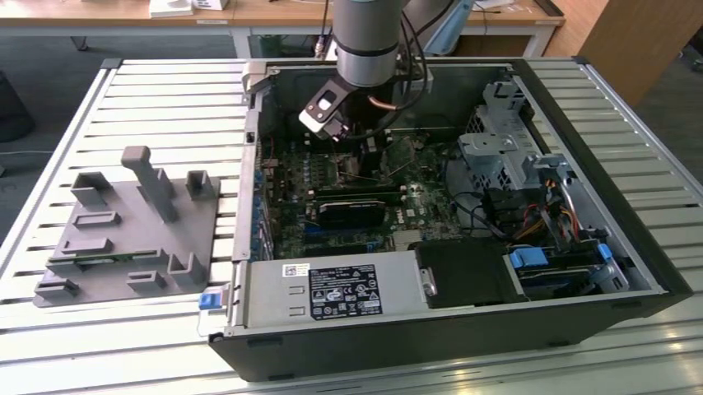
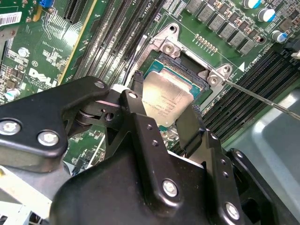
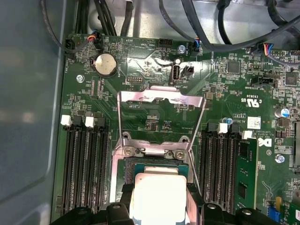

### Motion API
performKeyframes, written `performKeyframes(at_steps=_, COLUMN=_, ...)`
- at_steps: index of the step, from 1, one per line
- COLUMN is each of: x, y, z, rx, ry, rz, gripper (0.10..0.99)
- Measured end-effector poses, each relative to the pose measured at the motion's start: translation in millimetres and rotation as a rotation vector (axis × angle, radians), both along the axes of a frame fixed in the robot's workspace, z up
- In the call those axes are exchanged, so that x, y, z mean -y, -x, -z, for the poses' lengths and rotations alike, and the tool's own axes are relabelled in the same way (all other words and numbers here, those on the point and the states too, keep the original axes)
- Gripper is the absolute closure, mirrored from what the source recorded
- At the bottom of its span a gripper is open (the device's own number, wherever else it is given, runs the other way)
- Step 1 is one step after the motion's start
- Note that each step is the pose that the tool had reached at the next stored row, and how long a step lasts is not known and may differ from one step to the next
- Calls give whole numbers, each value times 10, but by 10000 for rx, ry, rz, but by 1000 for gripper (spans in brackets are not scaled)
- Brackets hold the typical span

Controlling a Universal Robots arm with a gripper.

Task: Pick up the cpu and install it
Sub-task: 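Place the cpu into insertion slot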

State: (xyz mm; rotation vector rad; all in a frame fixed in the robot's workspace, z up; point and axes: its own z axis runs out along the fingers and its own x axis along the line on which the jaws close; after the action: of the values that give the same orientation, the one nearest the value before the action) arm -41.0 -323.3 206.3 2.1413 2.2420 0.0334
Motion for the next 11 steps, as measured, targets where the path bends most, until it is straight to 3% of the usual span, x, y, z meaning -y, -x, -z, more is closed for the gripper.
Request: performKeyframes(at_steps=11, x=-13, y=3, z=52, rx=0, ry=0, rz=46, gripper=557)
